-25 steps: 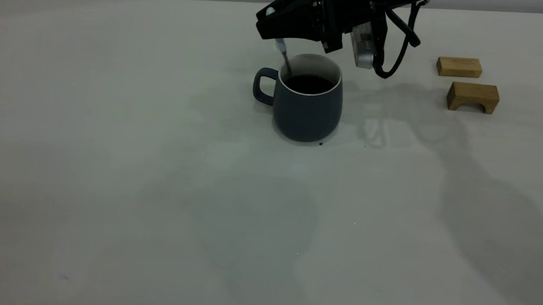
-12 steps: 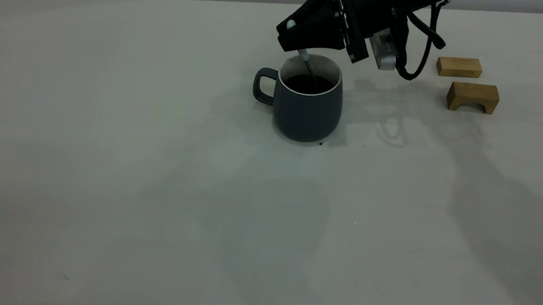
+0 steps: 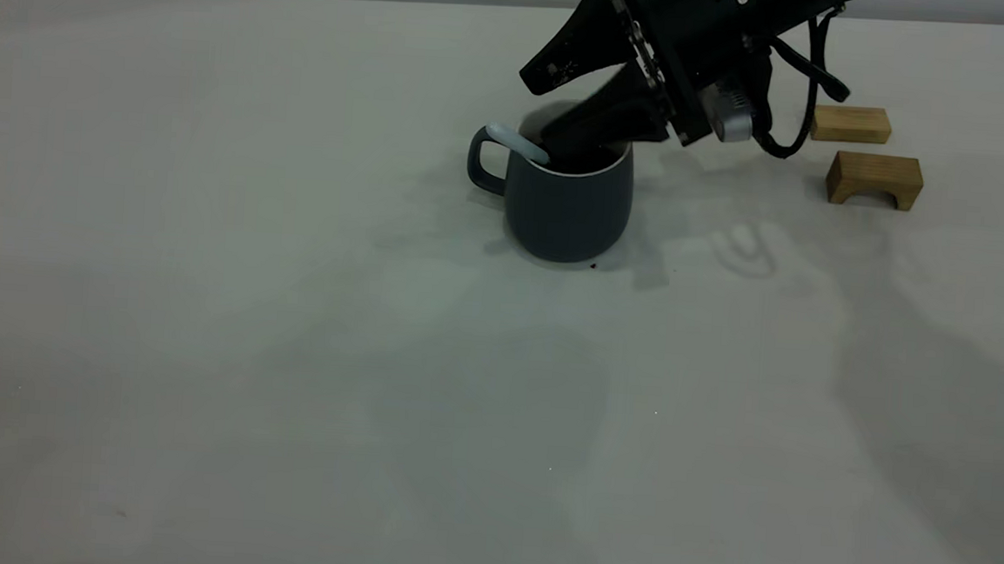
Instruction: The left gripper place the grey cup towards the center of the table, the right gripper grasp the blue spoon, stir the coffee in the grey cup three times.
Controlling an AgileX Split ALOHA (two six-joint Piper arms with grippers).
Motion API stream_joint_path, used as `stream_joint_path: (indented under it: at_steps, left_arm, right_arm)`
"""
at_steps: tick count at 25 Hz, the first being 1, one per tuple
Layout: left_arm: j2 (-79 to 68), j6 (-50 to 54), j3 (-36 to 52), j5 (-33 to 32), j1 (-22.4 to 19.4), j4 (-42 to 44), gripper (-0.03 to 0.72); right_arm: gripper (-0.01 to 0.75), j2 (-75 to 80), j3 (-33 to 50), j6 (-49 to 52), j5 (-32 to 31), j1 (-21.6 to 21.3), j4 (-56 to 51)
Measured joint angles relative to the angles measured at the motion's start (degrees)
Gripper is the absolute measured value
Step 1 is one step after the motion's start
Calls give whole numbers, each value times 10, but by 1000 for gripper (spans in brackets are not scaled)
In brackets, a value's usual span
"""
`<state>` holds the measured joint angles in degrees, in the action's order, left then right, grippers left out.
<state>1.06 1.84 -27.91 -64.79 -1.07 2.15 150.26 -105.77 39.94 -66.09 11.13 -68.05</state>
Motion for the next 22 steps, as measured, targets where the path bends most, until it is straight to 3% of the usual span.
stream_joint_path:
  at_steps: [4, 8, 16, 22]
  left_arm:
    - [0, 0, 0, 0, 0, 0, 297]
    - [0, 0, 0, 0, 0, 0, 297]
    - [0, 0, 0, 0, 0, 0, 297]
    - [0, 0, 0, 0, 0, 0, 297]
  right_arm:
    - [676, -59, -20, -42, -2, 0, 103]
    - [628, -151, -54, -75, -18, 1, 238]
    - [420, -333, -73, -142, -40, 3, 486]
    - [280, -469, -73, -282, -48, 4, 523]
